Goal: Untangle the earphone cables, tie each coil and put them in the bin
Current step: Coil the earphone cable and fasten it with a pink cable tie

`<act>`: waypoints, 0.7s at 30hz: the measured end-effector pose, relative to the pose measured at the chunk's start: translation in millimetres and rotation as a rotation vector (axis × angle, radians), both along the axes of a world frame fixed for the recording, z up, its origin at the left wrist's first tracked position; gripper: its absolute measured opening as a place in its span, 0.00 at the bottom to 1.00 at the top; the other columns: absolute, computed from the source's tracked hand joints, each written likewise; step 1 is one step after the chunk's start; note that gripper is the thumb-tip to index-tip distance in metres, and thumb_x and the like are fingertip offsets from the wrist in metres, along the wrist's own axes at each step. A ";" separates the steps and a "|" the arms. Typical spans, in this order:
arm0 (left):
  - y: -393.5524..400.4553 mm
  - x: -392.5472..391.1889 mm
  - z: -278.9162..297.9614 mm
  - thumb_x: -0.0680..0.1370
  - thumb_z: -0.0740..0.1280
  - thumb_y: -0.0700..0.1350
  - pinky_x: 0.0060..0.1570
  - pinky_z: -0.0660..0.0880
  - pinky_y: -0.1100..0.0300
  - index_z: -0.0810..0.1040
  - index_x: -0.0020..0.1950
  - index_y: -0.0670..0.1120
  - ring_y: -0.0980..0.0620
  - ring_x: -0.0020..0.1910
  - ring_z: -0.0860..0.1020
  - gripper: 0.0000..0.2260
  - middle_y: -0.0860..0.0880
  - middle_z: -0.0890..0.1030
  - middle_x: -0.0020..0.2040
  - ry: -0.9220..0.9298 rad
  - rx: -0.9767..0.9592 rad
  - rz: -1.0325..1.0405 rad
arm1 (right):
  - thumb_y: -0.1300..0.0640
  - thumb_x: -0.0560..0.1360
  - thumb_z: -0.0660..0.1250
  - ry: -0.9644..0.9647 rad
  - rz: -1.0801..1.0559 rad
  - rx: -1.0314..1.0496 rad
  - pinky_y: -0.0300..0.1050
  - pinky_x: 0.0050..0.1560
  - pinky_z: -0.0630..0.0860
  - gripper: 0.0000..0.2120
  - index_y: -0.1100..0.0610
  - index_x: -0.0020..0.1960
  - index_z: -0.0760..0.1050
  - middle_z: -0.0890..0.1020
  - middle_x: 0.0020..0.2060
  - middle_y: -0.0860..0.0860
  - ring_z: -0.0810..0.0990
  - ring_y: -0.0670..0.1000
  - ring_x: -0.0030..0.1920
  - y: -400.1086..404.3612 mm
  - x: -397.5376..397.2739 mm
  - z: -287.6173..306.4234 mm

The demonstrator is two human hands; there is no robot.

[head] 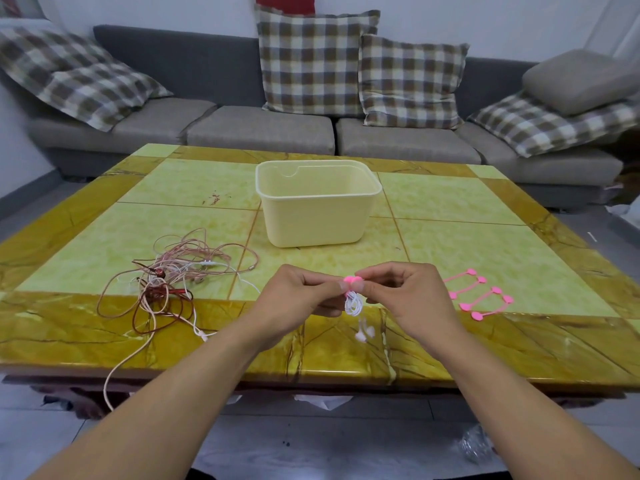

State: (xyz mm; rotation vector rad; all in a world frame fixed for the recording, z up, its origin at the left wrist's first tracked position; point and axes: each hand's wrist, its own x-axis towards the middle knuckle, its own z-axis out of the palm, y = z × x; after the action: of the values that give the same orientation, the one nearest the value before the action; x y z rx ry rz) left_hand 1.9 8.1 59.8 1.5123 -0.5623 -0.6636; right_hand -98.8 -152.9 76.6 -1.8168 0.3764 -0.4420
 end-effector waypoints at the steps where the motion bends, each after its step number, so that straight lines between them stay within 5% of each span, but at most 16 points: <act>1: -1.6 -1.3 -1.3 0.78 0.73 0.44 0.54 0.82 0.50 0.87 0.54 0.42 0.45 0.48 0.86 0.09 0.42 0.87 0.46 -0.002 -0.008 0.021 | 0.55 0.68 0.82 0.011 -0.020 -0.021 0.41 0.43 0.82 0.07 0.55 0.44 0.87 0.88 0.37 0.49 0.87 0.48 0.40 0.1 0.3 -0.1; 11: -12.5 -8.7 -10.2 0.78 0.72 0.44 0.49 0.83 0.57 0.87 0.52 0.41 0.46 0.47 0.86 0.08 0.43 0.87 0.43 -0.011 -0.030 0.117 | 0.51 0.71 0.80 0.091 -0.055 -0.203 0.44 0.40 0.80 0.05 0.48 0.42 0.84 0.85 0.33 0.48 0.83 0.45 0.34 -0.1 0.6 -6.2; 17: -13.0 -4.8 -11.2 0.79 0.71 0.42 0.53 0.82 0.55 0.87 0.54 0.42 0.46 0.49 0.86 0.08 0.44 0.87 0.45 -0.051 -0.016 0.097 | 0.60 0.73 0.78 0.078 0.062 0.093 0.41 0.44 0.82 0.05 0.57 0.49 0.86 0.87 0.39 0.54 0.87 0.52 0.42 -1.3 -1.1 -0.7; 21: -9.1 -1.4 -10.1 0.79 0.71 0.45 0.53 0.81 0.57 0.86 0.57 0.43 0.47 0.49 0.86 0.09 0.46 0.88 0.48 -0.022 -0.004 0.045 | 0.62 0.75 0.76 0.108 0.161 0.051 0.40 0.44 0.81 0.07 0.55 0.51 0.87 0.88 0.41 0.53 0.84 0.50 0.41 -7.1 -3.3 0.3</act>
State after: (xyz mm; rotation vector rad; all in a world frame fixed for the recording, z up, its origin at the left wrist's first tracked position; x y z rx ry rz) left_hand 0.5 -1.0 49.7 1.5256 -0.5448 -0.6109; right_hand -102.0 -160.0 77.0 -1.8097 0.3100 -0.2214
